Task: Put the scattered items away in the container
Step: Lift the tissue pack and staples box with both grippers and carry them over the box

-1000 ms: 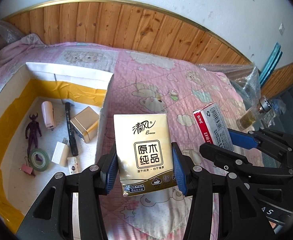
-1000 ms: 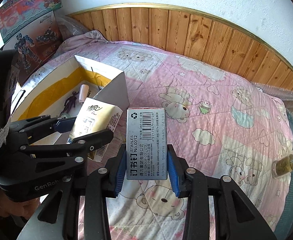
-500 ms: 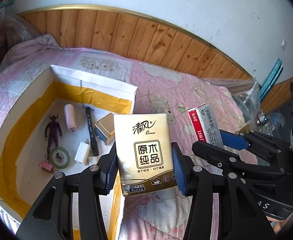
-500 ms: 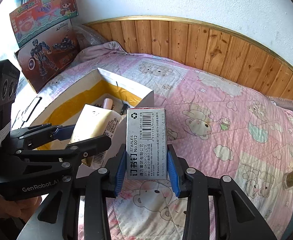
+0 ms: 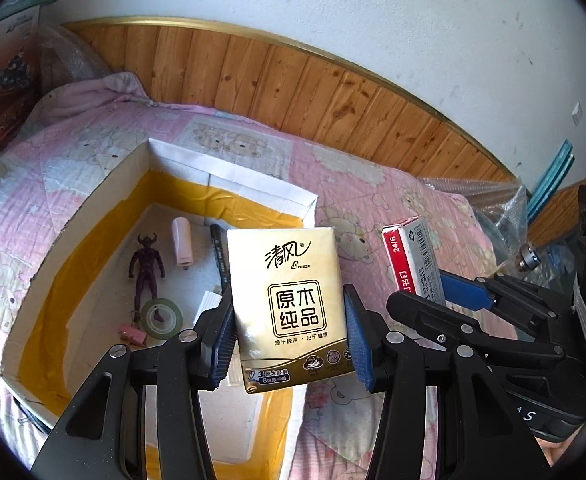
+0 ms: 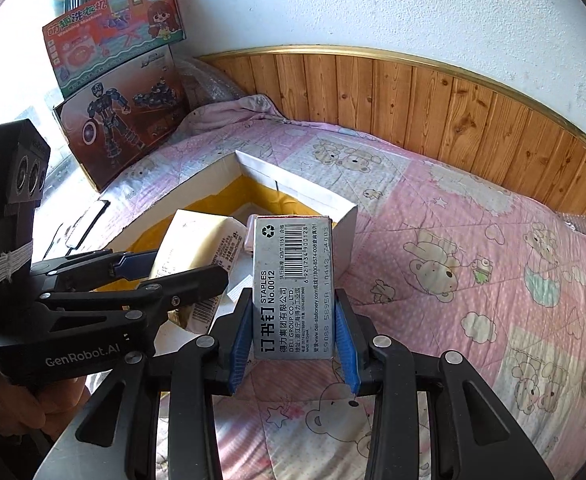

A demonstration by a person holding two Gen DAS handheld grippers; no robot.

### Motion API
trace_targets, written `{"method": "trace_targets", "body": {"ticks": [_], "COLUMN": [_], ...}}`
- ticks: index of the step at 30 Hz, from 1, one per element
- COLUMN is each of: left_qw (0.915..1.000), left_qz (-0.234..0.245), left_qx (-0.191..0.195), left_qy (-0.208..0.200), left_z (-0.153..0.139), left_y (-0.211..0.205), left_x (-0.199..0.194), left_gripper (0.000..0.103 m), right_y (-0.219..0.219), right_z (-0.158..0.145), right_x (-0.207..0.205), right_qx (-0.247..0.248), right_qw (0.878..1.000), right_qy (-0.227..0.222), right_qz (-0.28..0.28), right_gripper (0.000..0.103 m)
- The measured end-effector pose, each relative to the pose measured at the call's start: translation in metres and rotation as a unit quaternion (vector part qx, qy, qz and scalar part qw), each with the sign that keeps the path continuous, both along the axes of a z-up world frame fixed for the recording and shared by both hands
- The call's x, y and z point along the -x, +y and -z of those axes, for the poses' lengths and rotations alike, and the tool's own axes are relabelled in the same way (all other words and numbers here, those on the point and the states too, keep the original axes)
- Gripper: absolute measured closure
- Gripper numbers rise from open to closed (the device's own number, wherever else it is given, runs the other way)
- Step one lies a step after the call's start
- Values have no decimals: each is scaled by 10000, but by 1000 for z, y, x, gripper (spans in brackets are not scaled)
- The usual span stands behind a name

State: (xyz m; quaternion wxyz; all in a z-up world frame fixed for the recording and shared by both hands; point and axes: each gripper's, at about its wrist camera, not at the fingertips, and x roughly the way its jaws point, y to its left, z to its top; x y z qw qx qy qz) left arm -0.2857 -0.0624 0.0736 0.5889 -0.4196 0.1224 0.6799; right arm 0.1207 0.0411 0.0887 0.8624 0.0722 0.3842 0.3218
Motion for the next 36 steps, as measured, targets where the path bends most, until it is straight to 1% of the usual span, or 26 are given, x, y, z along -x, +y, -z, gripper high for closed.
{"method": "trace_targets", "body": {"ticks": [7, 15, 29, 36], "left_qw": [9999, 9998, 9987, 9975], "left_qz": [-119, -156, -464, -617], "left_qx": [-34, 74, 209, 324], "left_qy": [-57, -20, 17, 131], "left_z": [-4, 1, 10, 17], "left_y": [-12, -25, -50, -53], "left_x": [18, 39, 80, 95], "left_gripper": [52, 52, 52, 52], "right_y": [17, 42, 79, 97], "right_z": [-8, -11, -8, -2], "right_x": [1, 4, 11, 16], "right_qx": [-172, -213, -142, -98], "right_qw": [9998, 9995, 9985, 9974], "right_qy": [-20, -21, 83, 235], "right_qz": [-85, -247, -524, -671], "right_gripper": [64, 64, 64, 64]}}
